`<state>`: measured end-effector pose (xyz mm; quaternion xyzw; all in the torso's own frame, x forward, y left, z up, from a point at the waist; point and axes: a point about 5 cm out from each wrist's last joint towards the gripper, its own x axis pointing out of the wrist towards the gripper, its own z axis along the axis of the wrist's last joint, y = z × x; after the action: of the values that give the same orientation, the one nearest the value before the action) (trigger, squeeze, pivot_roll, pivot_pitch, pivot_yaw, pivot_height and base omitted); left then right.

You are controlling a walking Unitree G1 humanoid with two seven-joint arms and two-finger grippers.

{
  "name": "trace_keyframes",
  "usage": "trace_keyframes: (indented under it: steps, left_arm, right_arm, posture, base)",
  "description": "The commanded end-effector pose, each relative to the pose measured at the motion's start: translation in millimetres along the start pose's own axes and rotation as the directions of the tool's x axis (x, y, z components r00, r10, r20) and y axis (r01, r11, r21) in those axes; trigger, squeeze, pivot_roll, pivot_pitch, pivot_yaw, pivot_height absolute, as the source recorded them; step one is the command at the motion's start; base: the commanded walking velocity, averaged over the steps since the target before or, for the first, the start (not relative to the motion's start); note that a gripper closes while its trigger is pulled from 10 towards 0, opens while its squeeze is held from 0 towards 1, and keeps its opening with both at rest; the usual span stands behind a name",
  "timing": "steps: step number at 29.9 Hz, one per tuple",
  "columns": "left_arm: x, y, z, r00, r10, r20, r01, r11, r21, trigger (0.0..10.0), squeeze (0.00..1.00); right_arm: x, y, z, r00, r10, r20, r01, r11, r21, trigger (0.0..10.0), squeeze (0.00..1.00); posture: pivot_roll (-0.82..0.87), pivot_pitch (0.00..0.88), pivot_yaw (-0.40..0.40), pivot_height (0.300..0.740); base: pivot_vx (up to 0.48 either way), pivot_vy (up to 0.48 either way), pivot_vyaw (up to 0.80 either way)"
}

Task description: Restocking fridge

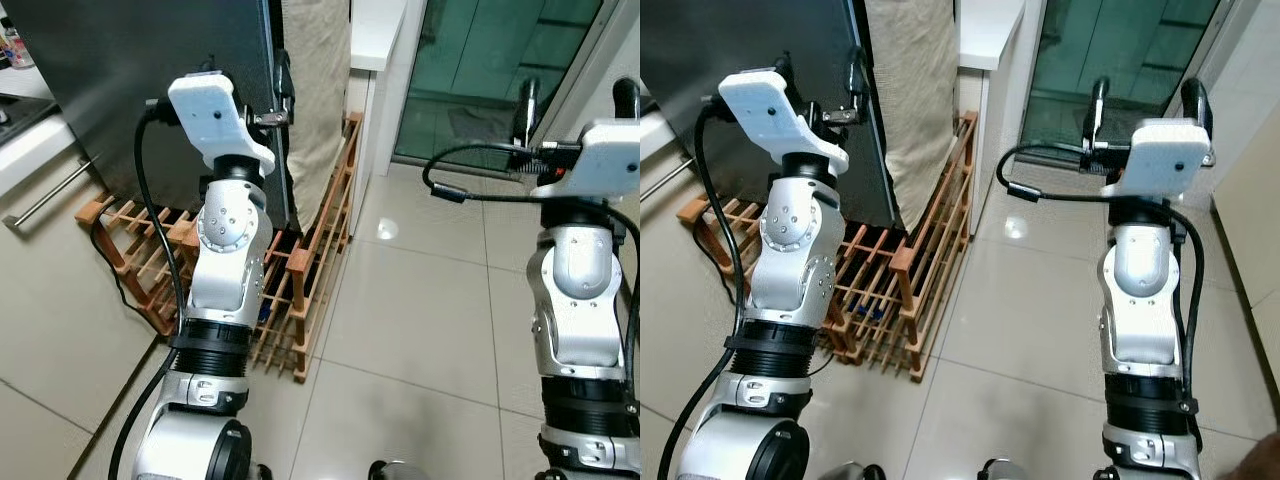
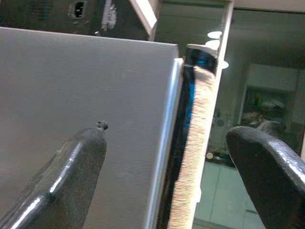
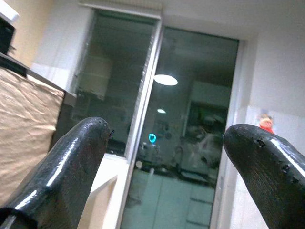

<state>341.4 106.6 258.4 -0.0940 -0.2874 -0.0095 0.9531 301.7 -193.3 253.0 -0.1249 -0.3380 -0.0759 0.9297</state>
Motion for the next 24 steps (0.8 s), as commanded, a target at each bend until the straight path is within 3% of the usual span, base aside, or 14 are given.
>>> trace_keyframes:
  steps: [1, 7, 8, 13, 20, 24]
  left_arm:
    - [1.4, -0.6, 2.3, 1.0, 0.001, 0.009, -0.001, 1.0, 0.002, 10.0, 0.0]
    - [0.9, -4.4, 16.9, 0.996, 0.0, 0.089, -0.001, 1.0, 0.013, 10.0, 0.0]
    - [2.2, -4.1, 24.4, 0.992, 0.013, 0.127, -0.015, 1.0, 0.016, 10.0, 0.0]
    - [4.4, -6.0, 38.6, 0.98, 0.015, 0.197, -0.023, 0.999, 0.035, 10.0, 0.0]
    - [5.7, -10.5, 40.7, 0.979, 0.009, 0.203, -0.018, 0.999, 0.044, 10.0, 0.0]
    - [6.8, -5.3, 38.9, 0.981, 0.049, 0.186, -0.058, 0.997, 0.042, 10.0, 0.0]
  right_arm:
    - [1.1, 0.1, 4.2, 1.0, 0.015, 0.021, -0.015, 1.0, -0.008, 10.0, 0.02]
    - [6.0, 0.8, 16.8, 0.998, 0.022, 0.064, -0.021, 1.0, -0.012, 10.0, 0.02]
    - [12.2, 1.9, 30.2, 0.992, 0.038, 0.122, -0.035, 0.999, -0.023, 10.0, 0.02]
    - [22.6, 2.7, 53.4, 0.973, 0.061, 0.224, -0.053, 0.998, -0.041, 10.0, 0.02]
    - [25.6, 1.1, 53.4, 0.973, 0.063, 0.224, -0.055, 0.998, -0.042, 10.0, 0.02]
    - [23.0, 2.0, 48.2, 0.979, 0.07, 0.193, -0.063, 0.997, -0.04, 10.0, 0.02]
  posture:
    - [-0.16, 0.009, 0.004, 0.74]
    - [-0.17, 0.015, 0.0, 0.74]
    - [-0.17, 0.015, -0.001, 0.74]
    - [-0.17, 0.013, -0.006, 0.74]
    - [-0.18, 0.009, -0.01, 0.74]
    - [-0.17, 0.011, -0.01, 0.74]
  base:
    - [0.319, 0.0, 0.0]
    - [0.459, 0.0, 0.0]
    - [0.461, 0.0, 0.0]
    - [0.461, 0.0, 0.0]
    - [0.46, 0.0, 0.0]
    - [0.0, 0.0, 0.0]
